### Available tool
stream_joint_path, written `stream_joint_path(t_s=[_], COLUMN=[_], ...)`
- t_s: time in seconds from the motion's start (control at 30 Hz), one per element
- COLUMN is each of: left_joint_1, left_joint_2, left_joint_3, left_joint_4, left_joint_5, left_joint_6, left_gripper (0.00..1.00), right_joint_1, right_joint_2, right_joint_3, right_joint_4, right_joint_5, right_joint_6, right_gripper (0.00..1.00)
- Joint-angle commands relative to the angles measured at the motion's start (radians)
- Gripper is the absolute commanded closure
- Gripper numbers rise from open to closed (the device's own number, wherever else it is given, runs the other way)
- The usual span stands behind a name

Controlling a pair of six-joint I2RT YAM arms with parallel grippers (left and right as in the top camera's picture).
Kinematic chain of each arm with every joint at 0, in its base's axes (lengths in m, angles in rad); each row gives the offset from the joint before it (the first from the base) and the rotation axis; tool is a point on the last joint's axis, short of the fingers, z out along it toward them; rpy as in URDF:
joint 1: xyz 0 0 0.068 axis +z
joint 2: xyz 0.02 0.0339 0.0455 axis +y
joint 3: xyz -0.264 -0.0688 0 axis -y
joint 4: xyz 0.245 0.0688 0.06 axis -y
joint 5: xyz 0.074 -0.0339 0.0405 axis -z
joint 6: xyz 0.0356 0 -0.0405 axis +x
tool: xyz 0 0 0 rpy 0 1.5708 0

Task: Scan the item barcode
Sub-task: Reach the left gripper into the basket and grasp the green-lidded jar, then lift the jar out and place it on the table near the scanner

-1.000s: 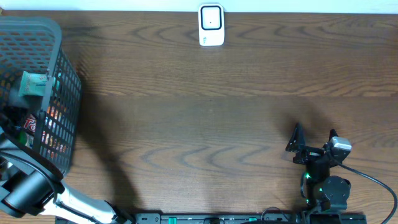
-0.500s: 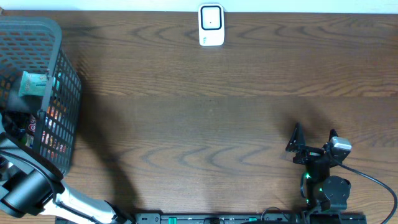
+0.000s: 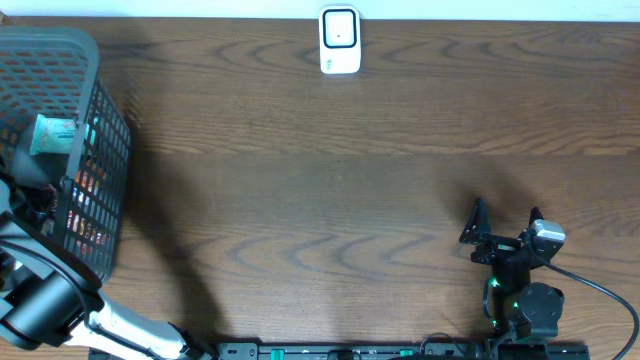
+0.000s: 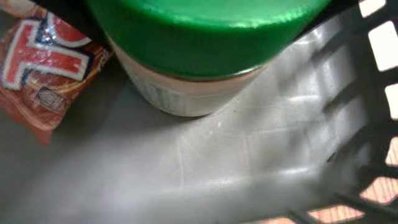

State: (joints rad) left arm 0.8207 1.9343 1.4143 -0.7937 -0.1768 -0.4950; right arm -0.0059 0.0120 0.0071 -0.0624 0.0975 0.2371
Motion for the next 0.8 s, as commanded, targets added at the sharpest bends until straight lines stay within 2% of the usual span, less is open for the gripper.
stream_joint_path(t_s=[0.0,0.33,0.57,0.77], left_joint_1=[-0.001,0.002,0.000,0.000], left_joint_2=[0.010,-0.077,-0.243,-0.435], left_joint_3=[0.000,0.045,0.046,0.046], left_joint_4=[-0.002,-0.069,-0.076,-0.076], left_joint_5=[-0.019,-0.019,-0.006,0.087], left_joint_6=[0.074,0.077,0.076,0.077], left_gripper=[0.46,0.47,0.47,0.46], right_joint_1=[0.014,0.014,0.014,0.014], right_joint_2=[-0.003,-0.003,-0.003,-0.003], right_joint_3=[-0.002,-0.002,-0.002,-0.002], right_joint_4=[-0.002,-0.002,-0.002,-0.002], right_joint_5=[0.002,0.002,0.002,0.002], right_joint_6=[0.001,0.001,0.001,0.001], right_gripper=[0.01,0.01,0.01,0.01])
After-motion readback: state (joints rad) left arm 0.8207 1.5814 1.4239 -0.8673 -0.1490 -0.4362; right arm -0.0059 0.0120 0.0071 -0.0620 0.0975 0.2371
